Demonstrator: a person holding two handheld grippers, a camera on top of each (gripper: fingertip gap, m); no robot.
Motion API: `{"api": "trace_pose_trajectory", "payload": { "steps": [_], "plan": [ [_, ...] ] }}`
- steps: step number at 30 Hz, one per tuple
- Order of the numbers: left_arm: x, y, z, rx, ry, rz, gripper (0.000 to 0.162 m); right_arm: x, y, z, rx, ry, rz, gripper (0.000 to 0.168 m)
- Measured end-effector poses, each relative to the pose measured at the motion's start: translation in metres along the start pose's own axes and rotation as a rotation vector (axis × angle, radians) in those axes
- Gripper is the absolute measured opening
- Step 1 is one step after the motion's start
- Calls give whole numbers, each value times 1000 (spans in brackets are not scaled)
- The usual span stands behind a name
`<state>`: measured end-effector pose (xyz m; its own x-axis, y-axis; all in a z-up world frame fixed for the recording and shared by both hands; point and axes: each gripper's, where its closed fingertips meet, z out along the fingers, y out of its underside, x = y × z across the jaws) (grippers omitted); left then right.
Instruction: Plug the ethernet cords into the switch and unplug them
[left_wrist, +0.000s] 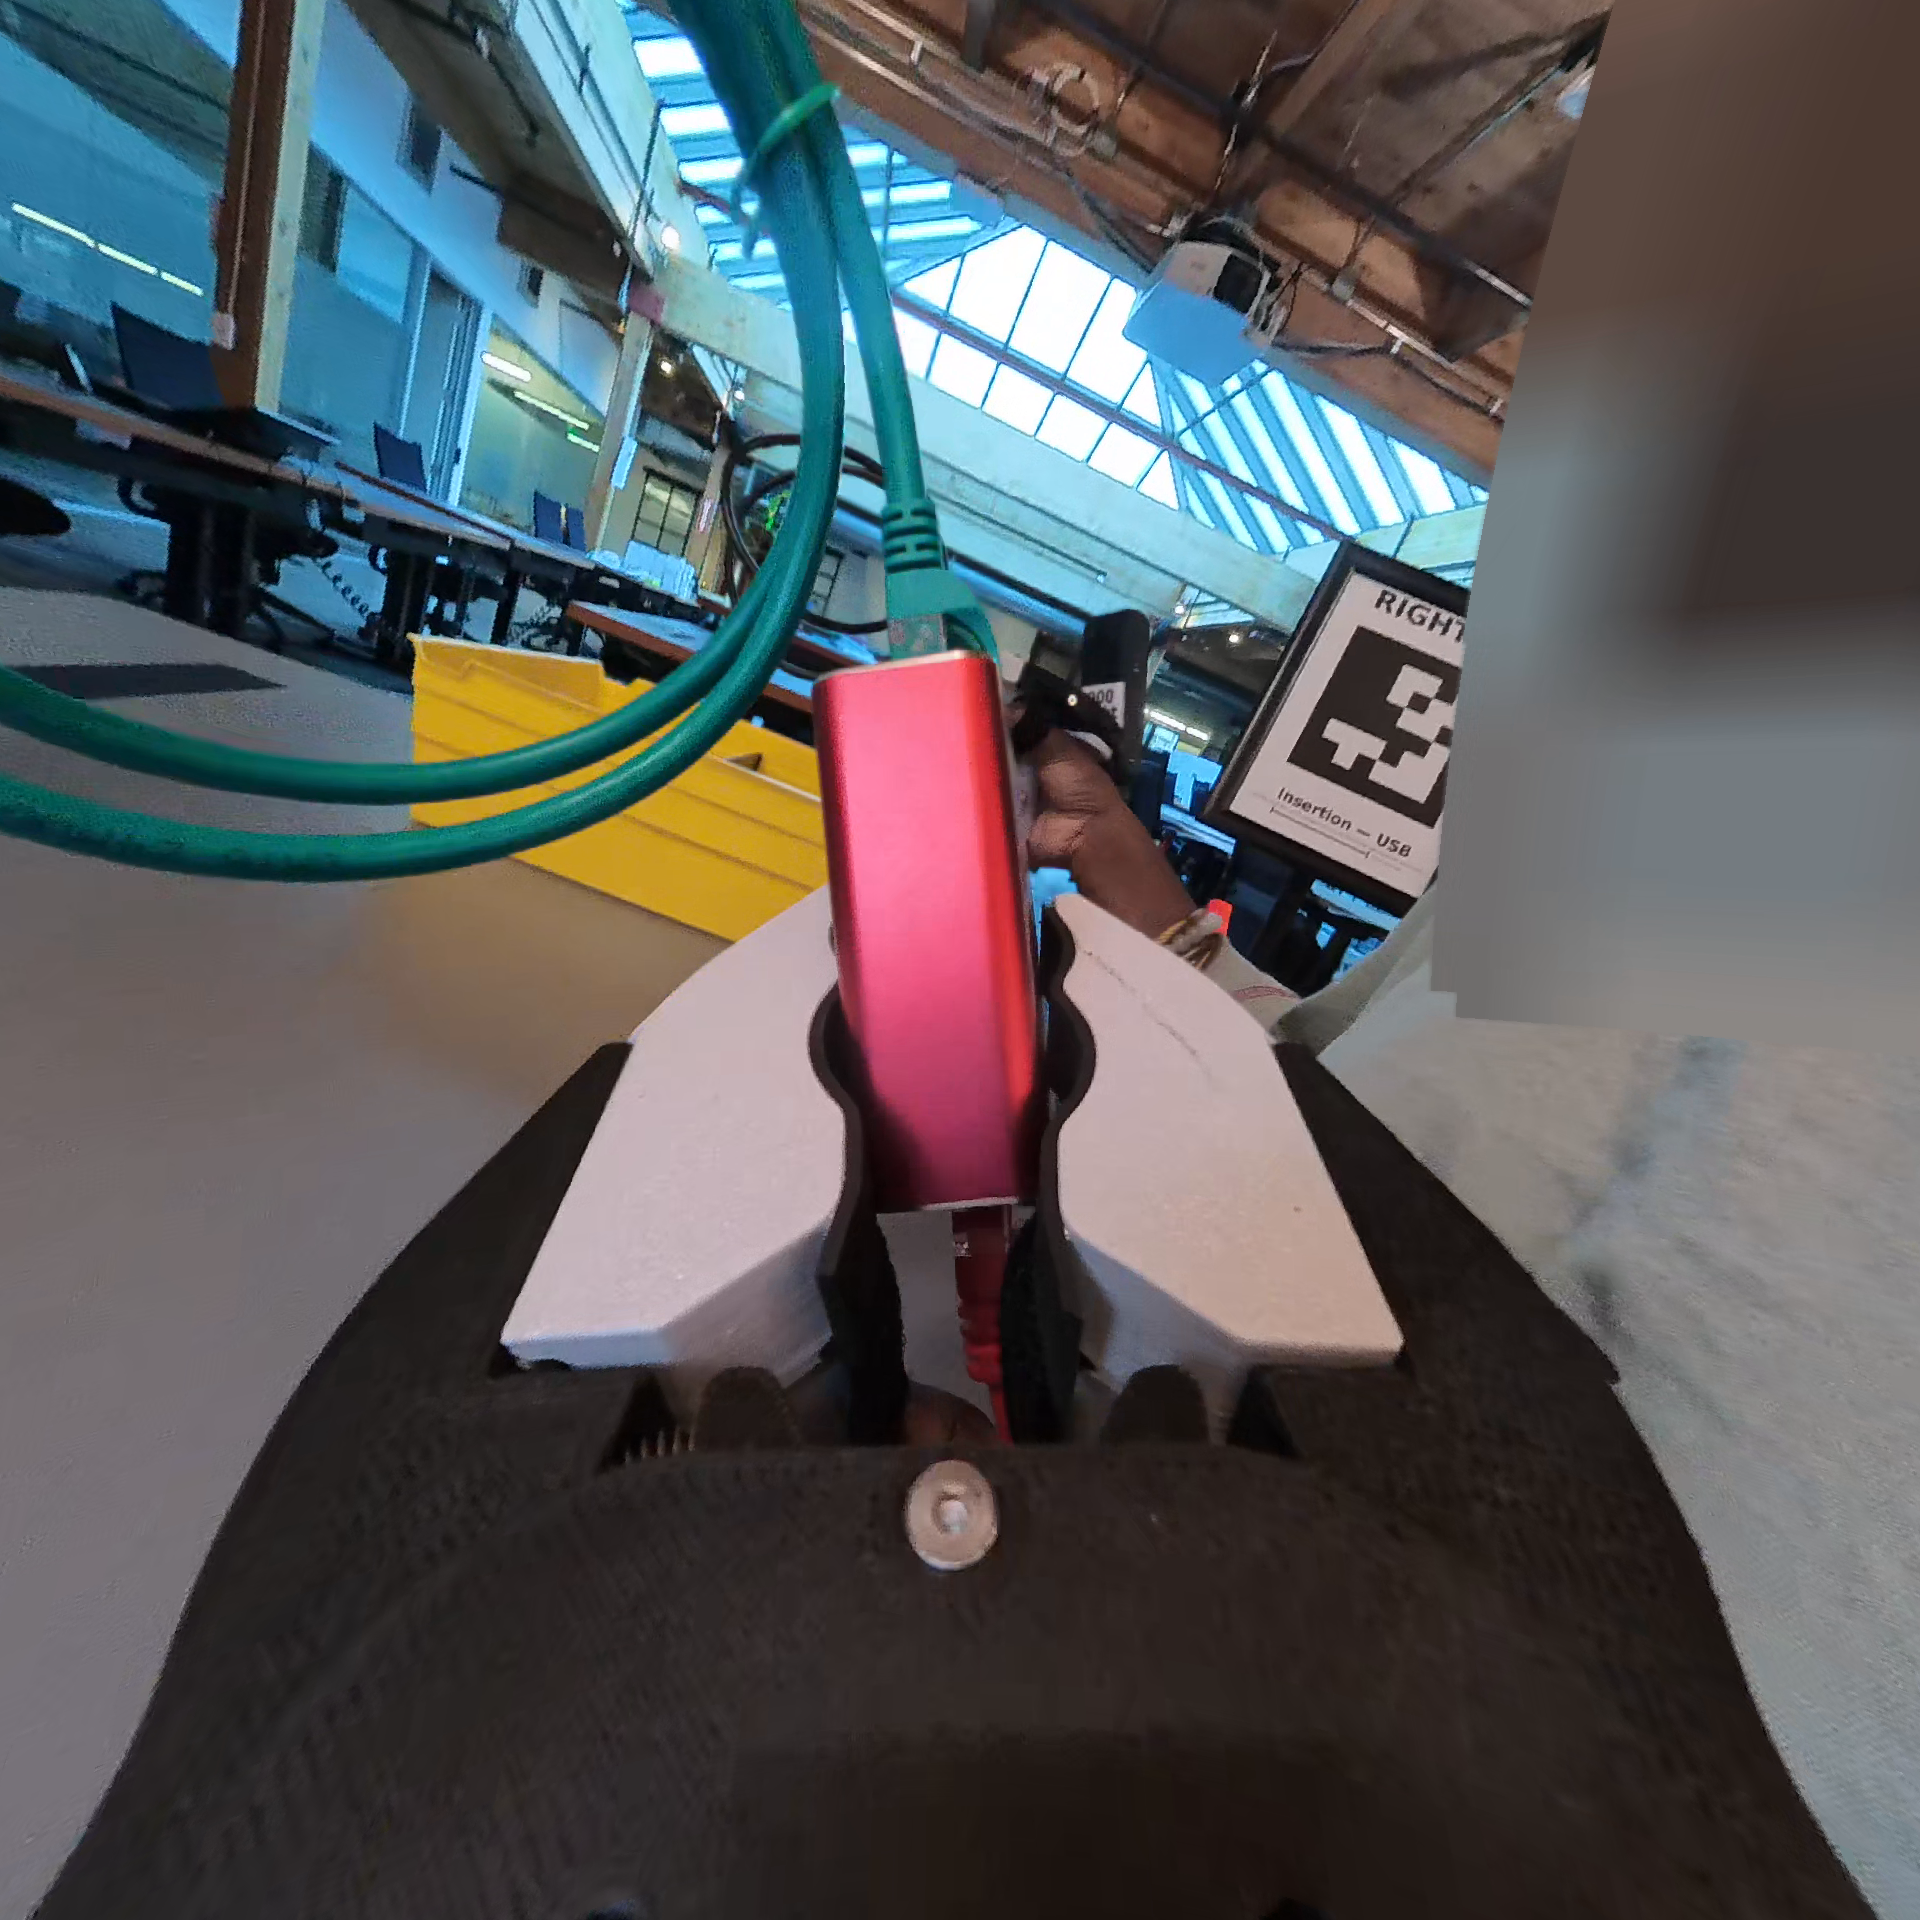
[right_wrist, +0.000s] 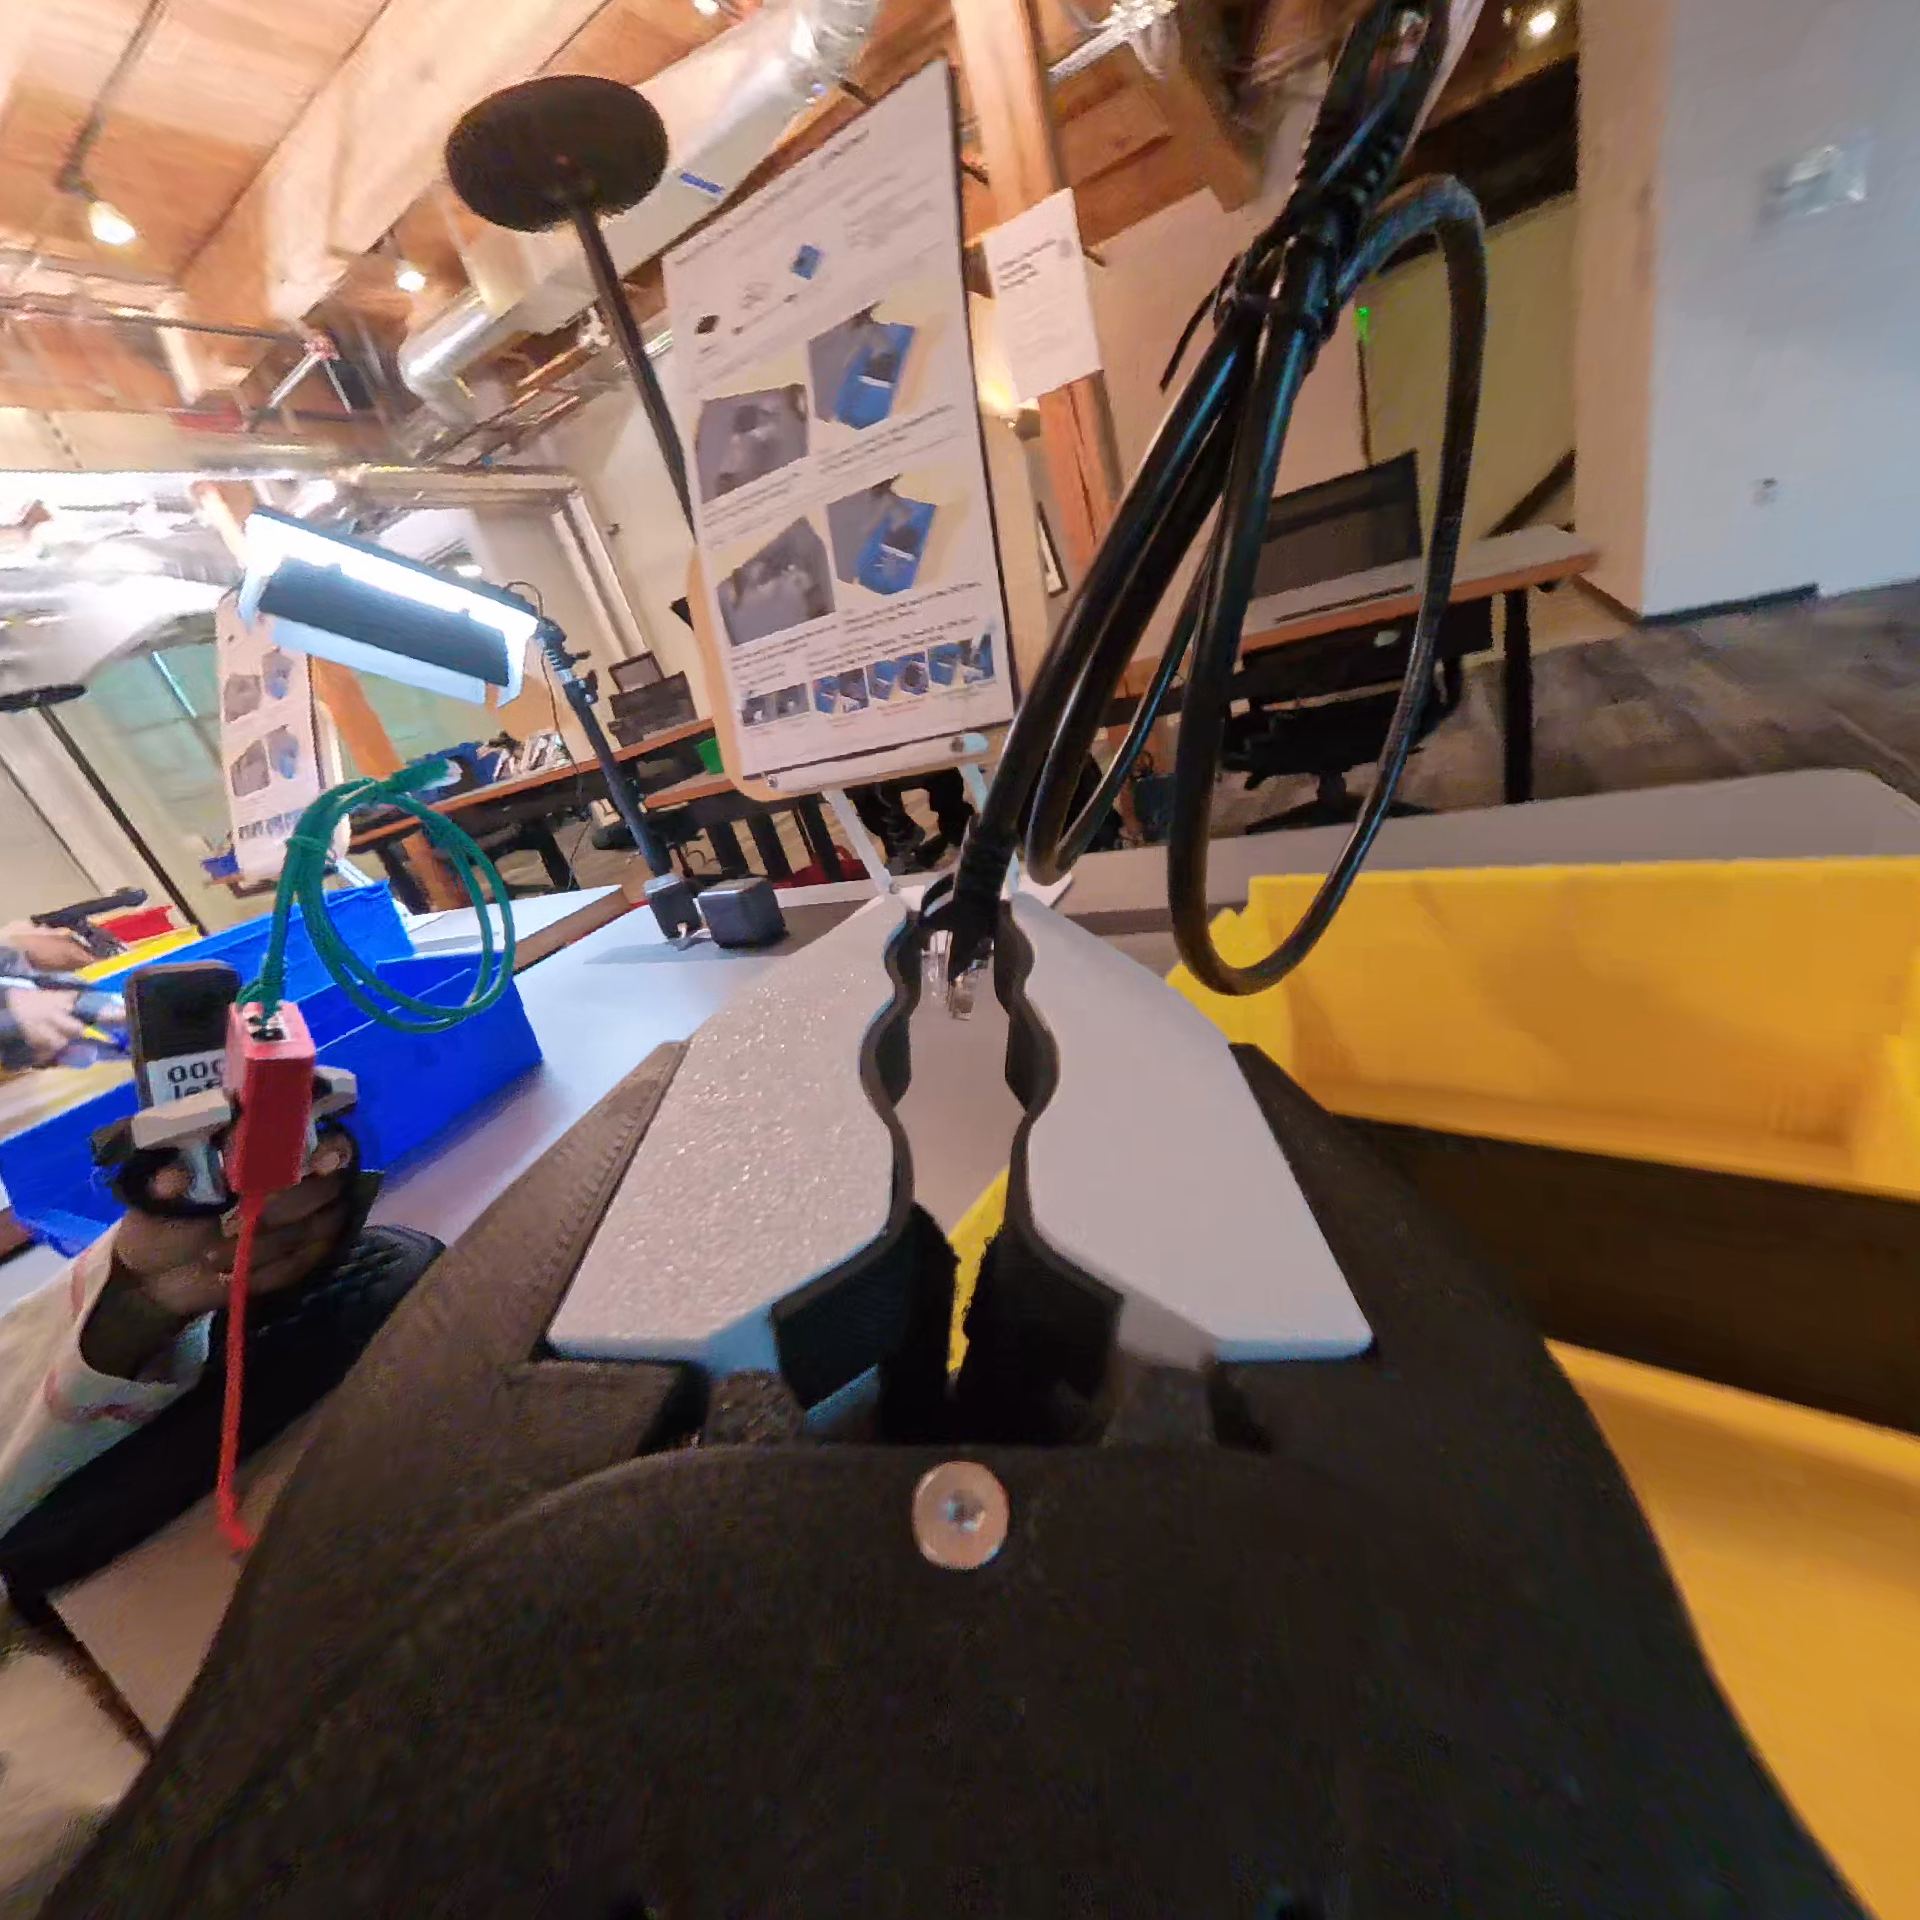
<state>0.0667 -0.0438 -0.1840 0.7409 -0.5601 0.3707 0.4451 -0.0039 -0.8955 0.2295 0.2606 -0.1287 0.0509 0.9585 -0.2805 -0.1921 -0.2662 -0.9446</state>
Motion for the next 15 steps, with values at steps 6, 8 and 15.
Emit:
{"api": "trace_pose_trajectory", "payload": {
  "steps": [6, 8, 15],
  "plan": [
    [-2, 12, 4, -69, -13, 2, 31, 6, 46, -32, -263, -34, 58, 14],
    [-2, 13, 5, -76, -10, -2, 31, 8, 60, -44, -413, -26, 25, 14],
    [-1, 14, 6, -81, -10, 3, 31, 21, 67, -77, -763, -72, -74, 14]
  ]
}}
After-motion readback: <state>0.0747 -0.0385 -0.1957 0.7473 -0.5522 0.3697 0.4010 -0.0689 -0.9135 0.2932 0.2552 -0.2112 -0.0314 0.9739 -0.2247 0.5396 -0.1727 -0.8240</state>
